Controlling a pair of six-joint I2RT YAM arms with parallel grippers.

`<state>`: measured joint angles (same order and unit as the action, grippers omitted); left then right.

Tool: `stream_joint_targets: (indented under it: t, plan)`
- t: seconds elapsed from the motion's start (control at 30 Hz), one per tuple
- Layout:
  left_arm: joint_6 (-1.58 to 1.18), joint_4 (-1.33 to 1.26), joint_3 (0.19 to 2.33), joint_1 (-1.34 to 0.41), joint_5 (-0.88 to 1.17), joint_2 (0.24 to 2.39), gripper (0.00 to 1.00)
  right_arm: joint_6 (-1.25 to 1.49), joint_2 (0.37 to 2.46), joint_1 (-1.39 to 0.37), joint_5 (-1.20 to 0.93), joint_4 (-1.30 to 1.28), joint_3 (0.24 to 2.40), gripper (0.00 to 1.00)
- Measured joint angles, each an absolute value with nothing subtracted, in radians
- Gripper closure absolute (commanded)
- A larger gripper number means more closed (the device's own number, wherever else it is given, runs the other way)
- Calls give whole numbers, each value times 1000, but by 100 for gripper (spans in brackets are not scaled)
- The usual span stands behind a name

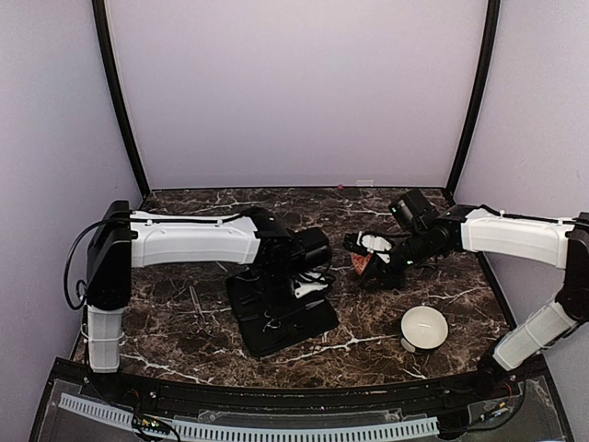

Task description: Sort the hair-cutting tools

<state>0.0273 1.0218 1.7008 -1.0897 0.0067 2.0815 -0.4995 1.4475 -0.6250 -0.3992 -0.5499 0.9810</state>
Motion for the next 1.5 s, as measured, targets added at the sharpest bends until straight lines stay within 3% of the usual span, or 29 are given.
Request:
stream_joint_targets:
  t: [0.3,0.53,0.77,0.93,1.1,1.5]
  plan:
    - [12,1019,1574,-1054,-116,1859,100,-608,1548,-694,-442,-618,1037,74]
    - [2,995,1435,-975,-203,1746,100,-660,1677,-897,-356,-622,1091,74]
    - [0,974,1353,-933,-257,1652,100,-673,1812,-955,-279,-610,1173,76]
    - [1,974,1313,-934,-282,1617,100,-682,1861,-968,-233,-603,1202,84]
    - [7,967,1288,-934,-288,1600,100,-705,1881,-990,-205,-609,1208,100]
    - [41,958,1272,-934,-226,1600,100,-743,1764,-1029,-215,-696,1113,100]
